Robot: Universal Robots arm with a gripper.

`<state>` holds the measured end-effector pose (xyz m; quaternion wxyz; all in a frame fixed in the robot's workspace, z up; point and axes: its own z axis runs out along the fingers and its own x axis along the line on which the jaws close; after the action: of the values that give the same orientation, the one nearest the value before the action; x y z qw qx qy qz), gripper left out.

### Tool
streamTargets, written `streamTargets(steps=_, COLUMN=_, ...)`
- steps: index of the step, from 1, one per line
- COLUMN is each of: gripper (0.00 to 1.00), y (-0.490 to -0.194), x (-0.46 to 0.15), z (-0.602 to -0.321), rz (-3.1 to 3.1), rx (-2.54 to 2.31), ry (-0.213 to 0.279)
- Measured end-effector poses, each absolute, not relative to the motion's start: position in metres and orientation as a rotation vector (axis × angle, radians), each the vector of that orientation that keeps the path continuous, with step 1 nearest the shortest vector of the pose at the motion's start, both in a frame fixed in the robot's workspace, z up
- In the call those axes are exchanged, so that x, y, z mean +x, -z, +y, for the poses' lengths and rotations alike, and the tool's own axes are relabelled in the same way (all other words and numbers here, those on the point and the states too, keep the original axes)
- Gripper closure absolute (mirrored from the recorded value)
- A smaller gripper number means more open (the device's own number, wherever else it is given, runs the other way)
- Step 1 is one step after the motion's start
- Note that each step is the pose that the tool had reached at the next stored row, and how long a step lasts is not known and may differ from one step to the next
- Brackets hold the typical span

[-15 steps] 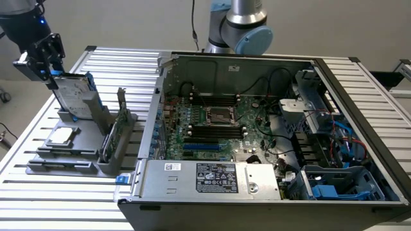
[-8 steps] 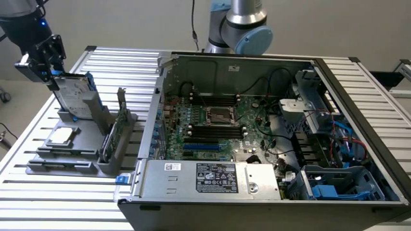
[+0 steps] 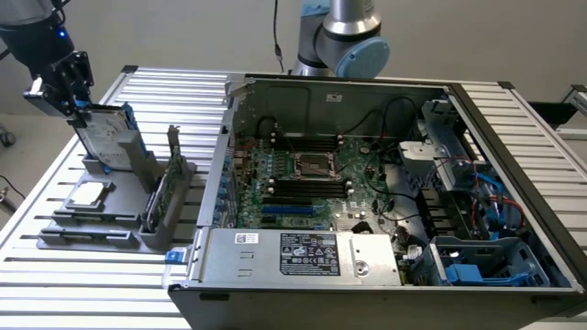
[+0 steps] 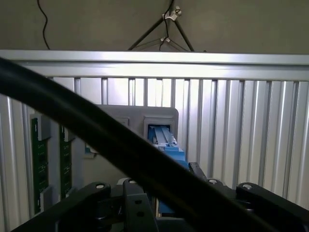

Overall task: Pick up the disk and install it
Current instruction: 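Pick up the disk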

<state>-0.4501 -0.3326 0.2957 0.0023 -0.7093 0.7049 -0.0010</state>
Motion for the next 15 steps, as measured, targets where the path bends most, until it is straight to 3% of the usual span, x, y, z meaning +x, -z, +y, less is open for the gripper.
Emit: streamTargets(steps=15, gripper=0.55, y=-0.2945, x=-0.4500, z=-0.3326, rz=2.218, rx=-2.214, ry=-0.002)
